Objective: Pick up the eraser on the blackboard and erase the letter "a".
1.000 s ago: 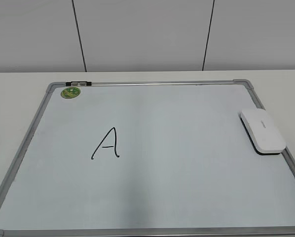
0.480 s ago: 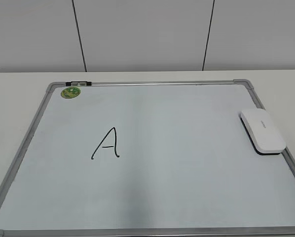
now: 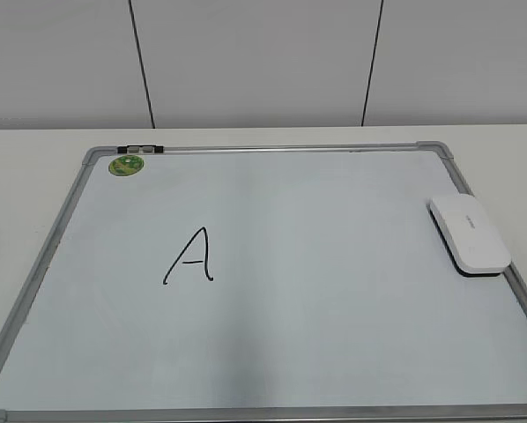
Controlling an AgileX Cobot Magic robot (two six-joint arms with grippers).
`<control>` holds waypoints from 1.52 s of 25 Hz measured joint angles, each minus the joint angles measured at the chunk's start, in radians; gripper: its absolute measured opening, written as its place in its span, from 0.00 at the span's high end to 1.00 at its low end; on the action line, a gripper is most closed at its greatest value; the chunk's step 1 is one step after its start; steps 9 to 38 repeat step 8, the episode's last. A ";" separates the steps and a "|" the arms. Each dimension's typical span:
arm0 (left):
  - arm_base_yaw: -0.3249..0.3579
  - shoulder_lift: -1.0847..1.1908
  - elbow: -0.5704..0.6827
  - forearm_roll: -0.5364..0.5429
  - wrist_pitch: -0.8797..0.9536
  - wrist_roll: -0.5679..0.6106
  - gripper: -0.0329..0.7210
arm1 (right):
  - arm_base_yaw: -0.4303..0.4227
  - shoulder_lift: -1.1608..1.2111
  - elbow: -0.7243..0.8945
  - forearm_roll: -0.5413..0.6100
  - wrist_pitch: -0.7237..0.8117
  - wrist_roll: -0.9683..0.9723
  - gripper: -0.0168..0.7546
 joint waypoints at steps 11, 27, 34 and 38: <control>0.000 0.000 0.000 0.000 0.000 0.002 0.64 | 0.000 0.000 0.000 0.000 0.000 0.000 0.33; 0.000 0.000 0.000 0.000 0.000 0.002 0.64 | 0.000 0.000 0.000 0.000 0.000 0.000 0.33; 0.000 0.000 0.000 0.000 0.000 0.002 0.64 | 0.000 0.000 0.000 0.000 0.000 0.000 0.33; 0.000 0.000 0.000 0.000 0.000 0.002 0.64 | 0.000 0.000 0.000 0.000 0.000 0.000 0.33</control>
